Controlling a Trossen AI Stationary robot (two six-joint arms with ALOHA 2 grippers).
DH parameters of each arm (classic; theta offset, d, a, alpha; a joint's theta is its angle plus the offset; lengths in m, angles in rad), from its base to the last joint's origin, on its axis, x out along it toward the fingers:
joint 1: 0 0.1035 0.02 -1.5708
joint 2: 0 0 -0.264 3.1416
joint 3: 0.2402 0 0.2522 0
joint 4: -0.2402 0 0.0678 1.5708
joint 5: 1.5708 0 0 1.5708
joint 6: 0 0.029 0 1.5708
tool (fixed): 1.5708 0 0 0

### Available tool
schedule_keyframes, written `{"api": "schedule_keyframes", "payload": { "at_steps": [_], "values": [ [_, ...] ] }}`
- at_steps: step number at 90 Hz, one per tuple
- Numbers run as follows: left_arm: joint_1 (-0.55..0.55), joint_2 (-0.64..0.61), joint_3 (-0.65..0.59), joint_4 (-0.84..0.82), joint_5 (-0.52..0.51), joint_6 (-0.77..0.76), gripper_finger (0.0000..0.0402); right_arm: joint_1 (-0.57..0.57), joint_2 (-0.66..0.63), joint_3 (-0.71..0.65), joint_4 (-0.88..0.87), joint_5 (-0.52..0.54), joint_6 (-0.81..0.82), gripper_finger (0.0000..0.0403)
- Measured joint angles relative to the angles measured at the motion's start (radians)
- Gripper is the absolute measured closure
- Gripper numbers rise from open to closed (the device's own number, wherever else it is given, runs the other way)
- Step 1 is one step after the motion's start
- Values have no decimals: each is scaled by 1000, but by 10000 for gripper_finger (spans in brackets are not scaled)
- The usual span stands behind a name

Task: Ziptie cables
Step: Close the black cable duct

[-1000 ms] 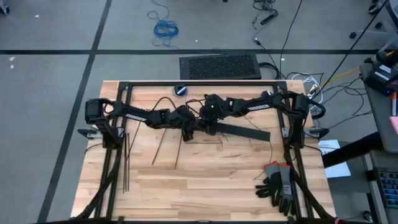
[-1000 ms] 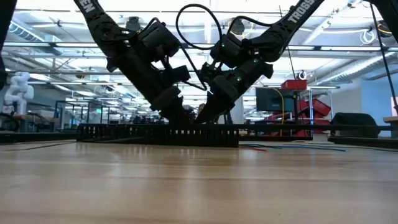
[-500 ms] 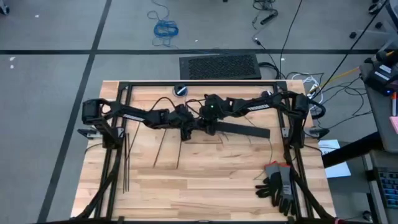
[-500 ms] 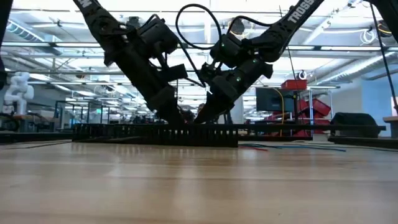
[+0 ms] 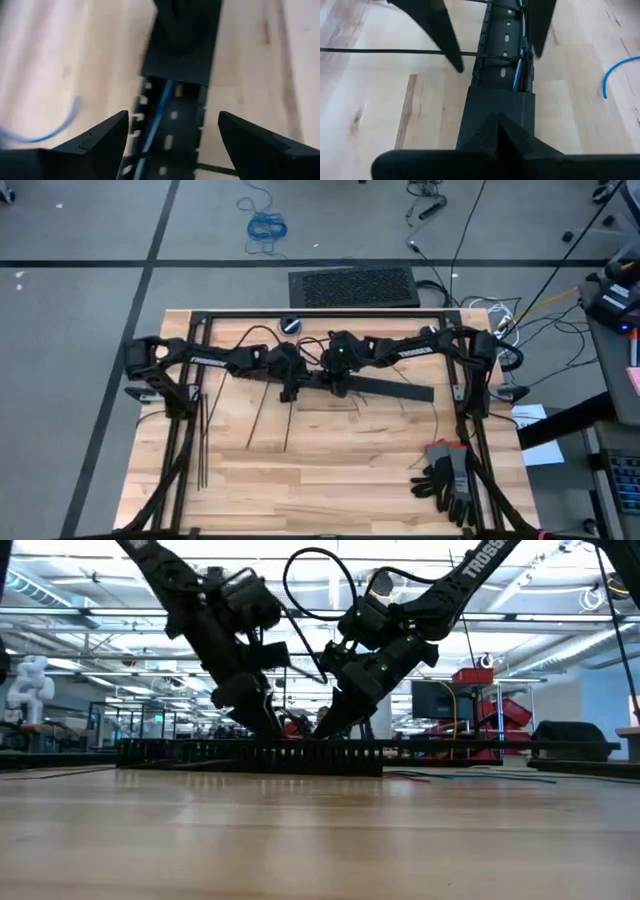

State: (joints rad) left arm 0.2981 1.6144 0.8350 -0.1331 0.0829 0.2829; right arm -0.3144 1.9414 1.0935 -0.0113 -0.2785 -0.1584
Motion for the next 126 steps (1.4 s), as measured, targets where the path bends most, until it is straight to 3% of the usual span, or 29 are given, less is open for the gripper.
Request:
{"api": "schedule_keyframes", "payload": {
  "at_steps": [23, 56, 89, 126],
  "values": [
    [66, 36, 0, 41, 62, 75, 75, 0, 0, 0, -1, -5, 0, 403],
    [68, 188, 2, 147, 187, 110, 77, 1, 0, 0, -9, -10, -3, 403],
    [43, 223, 3, 199, 161, -71, 140, -21, -3, 2, -49, -24, -28, 403],
    [-33, 226, -1, 251, 54, -177, 145, -12, -10, 1, -61, -48, -28, 403]
  ]
}}
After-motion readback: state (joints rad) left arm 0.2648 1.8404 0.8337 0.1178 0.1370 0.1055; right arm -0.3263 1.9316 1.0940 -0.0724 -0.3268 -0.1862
